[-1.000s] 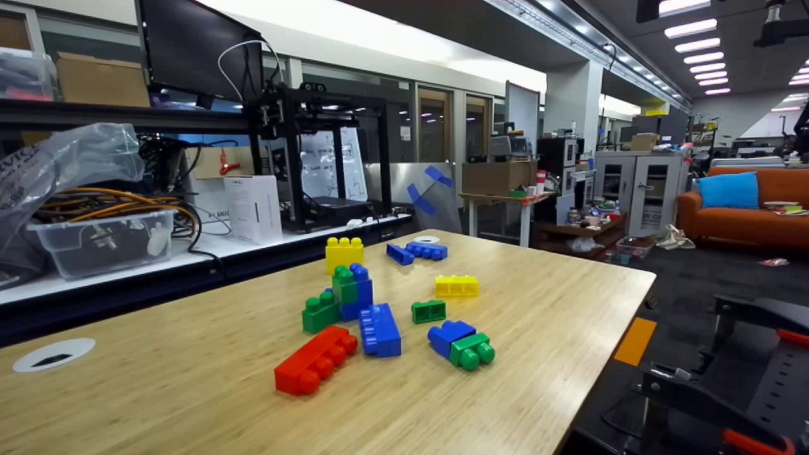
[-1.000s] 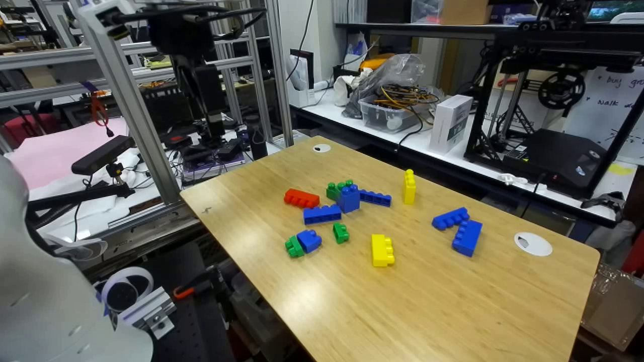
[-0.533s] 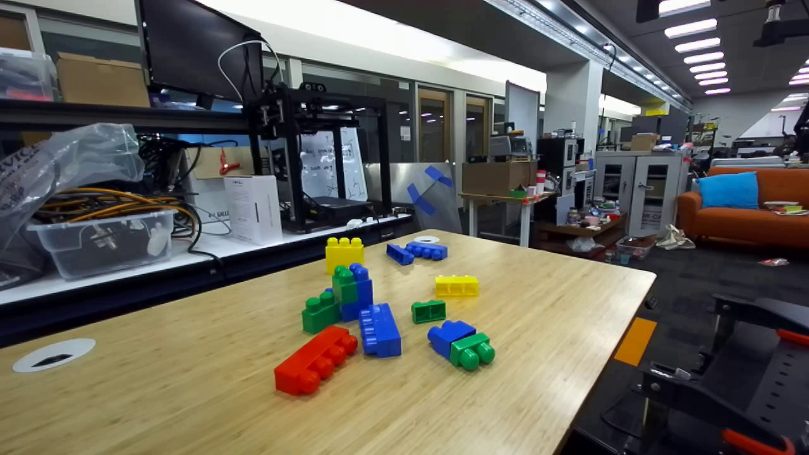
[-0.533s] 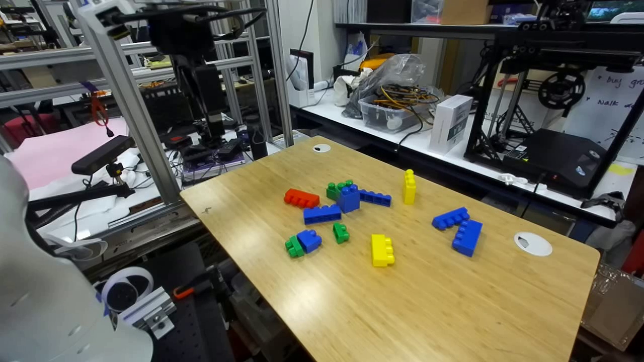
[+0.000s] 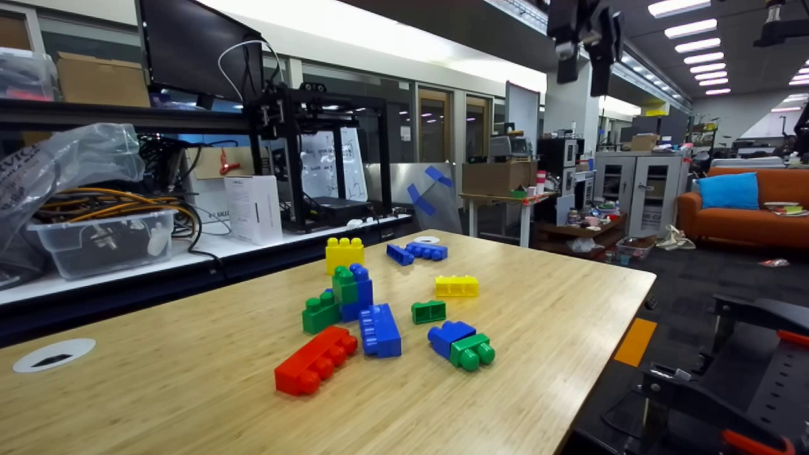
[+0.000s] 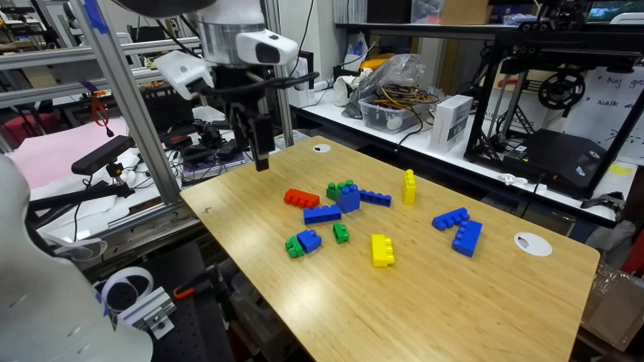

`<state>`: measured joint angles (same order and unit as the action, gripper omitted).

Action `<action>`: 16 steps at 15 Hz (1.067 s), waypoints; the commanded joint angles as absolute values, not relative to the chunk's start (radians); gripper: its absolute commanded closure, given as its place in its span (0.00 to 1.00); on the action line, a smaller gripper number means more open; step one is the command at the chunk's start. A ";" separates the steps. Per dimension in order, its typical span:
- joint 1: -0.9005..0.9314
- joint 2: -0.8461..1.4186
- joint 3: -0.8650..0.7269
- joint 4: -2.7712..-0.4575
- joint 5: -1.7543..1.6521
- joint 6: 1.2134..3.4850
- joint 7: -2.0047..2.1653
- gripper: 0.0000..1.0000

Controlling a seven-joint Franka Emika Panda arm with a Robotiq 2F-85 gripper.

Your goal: Pick up the yellow block on the right and place it on top of the stacked blocks

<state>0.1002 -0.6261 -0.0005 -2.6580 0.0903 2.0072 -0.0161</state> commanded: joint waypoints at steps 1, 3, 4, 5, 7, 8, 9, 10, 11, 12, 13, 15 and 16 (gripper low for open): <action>0.096 -0.449 -0.036 -2.601 0.108 2.124 -0.118 0.00; 0.113 -0.351 -0.049 -2.567 0.103 2.171 -0.215 0.00; 0.117 -0.302 -0.053 -2.546 0.100 2.191 -0.270 0.00; 0.118 -0.259 -0.053 -2.530 0.098 2.224 -0.323 0.00; 0.108 -0.159 -0.051 -2.485 0.090 2.296 -0.401 0.00; 0.098 -0.107 -0.051 -2.456 0.083 2.322 -0.430 0.00; 0.090 -0.058 -0.051 -2.429 0.085 2.344 -0.459 0.00; 0.079 -0.003 -0.049 -2.395 0.089 2.359 -0.466 0.00; 0.064 0.040 -0.047 -2.360 0.077 2.347 -0.473 0.00; 0.063 -0.033 -0.031 -2.424 0.087 2.357 -0.439 0.00; 0.055 0.002 -0.029 -2.402 0.086 2.357 -0.443 0.00; 0.055 0.003 -0.025 -2.400 0.086 2.356 -0.442 0.00; 0.057 -0.008 -0.023 -2.403 0.087 2.355 -0.441 0.00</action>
